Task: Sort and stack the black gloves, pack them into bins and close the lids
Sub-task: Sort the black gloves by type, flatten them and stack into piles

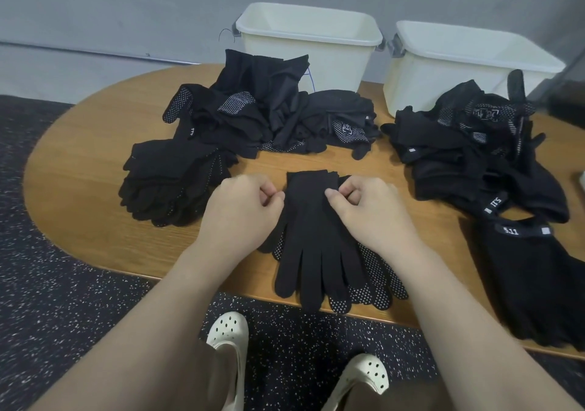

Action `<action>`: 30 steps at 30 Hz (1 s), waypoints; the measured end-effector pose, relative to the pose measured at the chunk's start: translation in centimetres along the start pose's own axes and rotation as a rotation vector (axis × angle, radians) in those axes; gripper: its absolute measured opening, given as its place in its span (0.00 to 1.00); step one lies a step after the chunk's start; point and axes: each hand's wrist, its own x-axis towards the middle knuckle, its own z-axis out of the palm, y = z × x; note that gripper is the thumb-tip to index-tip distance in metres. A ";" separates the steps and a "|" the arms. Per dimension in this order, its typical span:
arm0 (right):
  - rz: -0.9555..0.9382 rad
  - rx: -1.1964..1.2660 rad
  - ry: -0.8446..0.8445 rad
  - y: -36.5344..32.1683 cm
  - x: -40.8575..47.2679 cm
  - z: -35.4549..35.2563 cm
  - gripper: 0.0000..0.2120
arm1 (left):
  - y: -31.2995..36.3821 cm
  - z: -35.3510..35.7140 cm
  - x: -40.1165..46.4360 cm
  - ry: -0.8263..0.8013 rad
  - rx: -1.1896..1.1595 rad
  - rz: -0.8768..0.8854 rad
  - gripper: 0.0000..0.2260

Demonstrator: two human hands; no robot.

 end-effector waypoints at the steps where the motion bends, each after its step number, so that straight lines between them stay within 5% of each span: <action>1: -0.004 -0.027 0.013 -0.1 0.0 0.2 0.14 | 0.1 0.1 0.2 0.002 -0.011 0.010 0.09; 11: 0.041 -0.191 0.050 -0.7 0.0 0.7 0.13 | 0.4 1.1 1.0 -0.040 -0.066 -0.006 0.06; 30: 0.014 0.106 0.011 -0.2 0.9 -0.3 0.10 | 0.5 1.7 2.9 -0.067 -0.261 -0.094 0.05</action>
